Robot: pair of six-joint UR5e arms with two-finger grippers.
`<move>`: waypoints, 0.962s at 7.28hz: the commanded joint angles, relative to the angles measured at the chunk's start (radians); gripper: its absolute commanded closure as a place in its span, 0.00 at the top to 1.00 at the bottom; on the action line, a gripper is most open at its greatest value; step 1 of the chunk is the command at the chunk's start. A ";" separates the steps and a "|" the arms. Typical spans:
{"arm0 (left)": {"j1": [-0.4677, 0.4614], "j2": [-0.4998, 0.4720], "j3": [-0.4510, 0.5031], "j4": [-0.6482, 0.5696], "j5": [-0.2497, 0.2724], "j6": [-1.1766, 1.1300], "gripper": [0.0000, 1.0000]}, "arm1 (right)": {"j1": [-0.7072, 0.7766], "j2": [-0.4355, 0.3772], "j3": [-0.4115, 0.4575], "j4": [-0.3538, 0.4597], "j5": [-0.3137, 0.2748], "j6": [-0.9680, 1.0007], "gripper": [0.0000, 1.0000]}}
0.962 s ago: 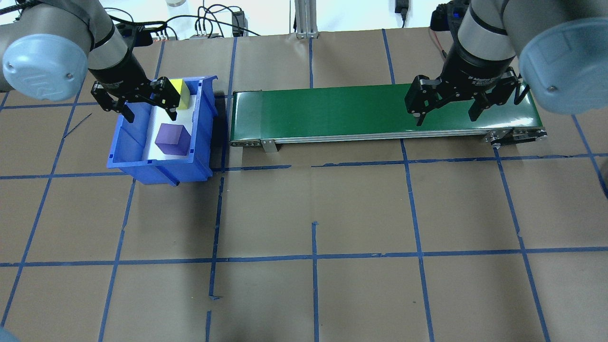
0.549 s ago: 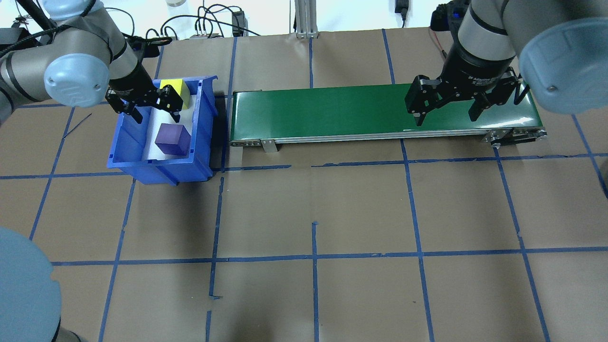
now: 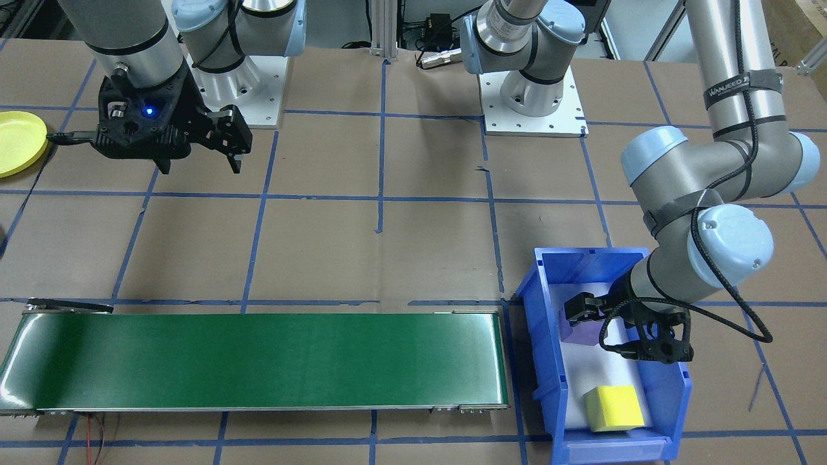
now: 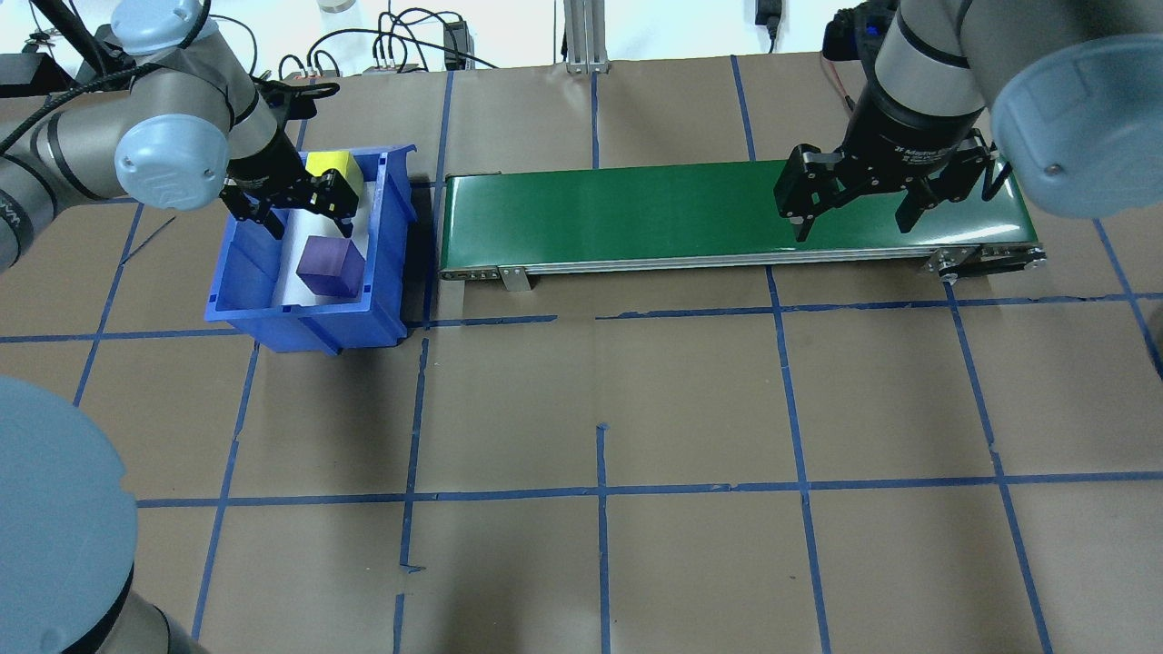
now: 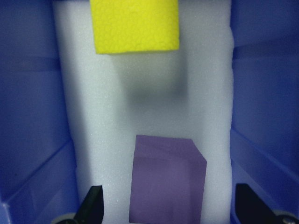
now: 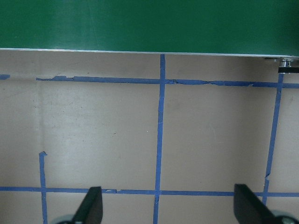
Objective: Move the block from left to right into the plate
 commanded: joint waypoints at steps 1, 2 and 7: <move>0.000 -0.014 -0.009 0.002 -0.005 -0.003 1.00 | 0.001 0.000 0.000 0.000 -0.002 0.000 1.00; 0.000 -0.043 -0.013 0.002 -0.008 -0.006 1.00 | 0.001 0.000 0.000 0.000 -0.002 0.000 1.00; 0.002 -0.065 -0.043 0.018 -0.005 0.000 0.87 | -0.001 0.000 0.000 0.000 -0.002 0.002 1.00</move>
